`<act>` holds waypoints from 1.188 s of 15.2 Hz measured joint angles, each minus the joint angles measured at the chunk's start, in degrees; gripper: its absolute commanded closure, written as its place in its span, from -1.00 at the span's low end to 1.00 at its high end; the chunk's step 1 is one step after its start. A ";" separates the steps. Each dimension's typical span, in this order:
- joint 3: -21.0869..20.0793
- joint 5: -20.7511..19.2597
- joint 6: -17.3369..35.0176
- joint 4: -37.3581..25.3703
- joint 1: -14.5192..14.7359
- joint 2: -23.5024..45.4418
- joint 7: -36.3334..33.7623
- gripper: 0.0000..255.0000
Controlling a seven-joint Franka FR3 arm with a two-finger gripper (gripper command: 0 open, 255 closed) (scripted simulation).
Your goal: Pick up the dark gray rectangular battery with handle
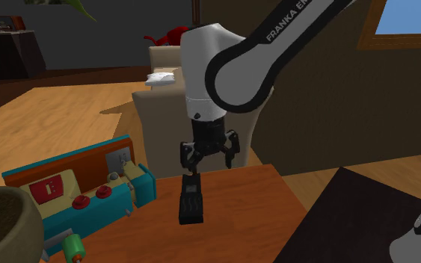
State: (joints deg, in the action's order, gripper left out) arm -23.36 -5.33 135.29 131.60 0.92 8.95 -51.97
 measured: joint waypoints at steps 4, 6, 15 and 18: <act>2.02 -4.94 2.97 -6.88 2.42 9.67 -7.67 -1.00; 3.16 -6.52 3.73 -10.05 3.63 13.45 -10.31 -1.00; 5.24 -9.48 8.04 -11.65 5.51 19.50 -13.11 1.00; 5.30 -9.55 8.20 -11.67 5.55 19.61 -13.18 1.00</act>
State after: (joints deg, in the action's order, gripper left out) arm -18.05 -14.89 143.49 119.93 6.48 28.56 -65.16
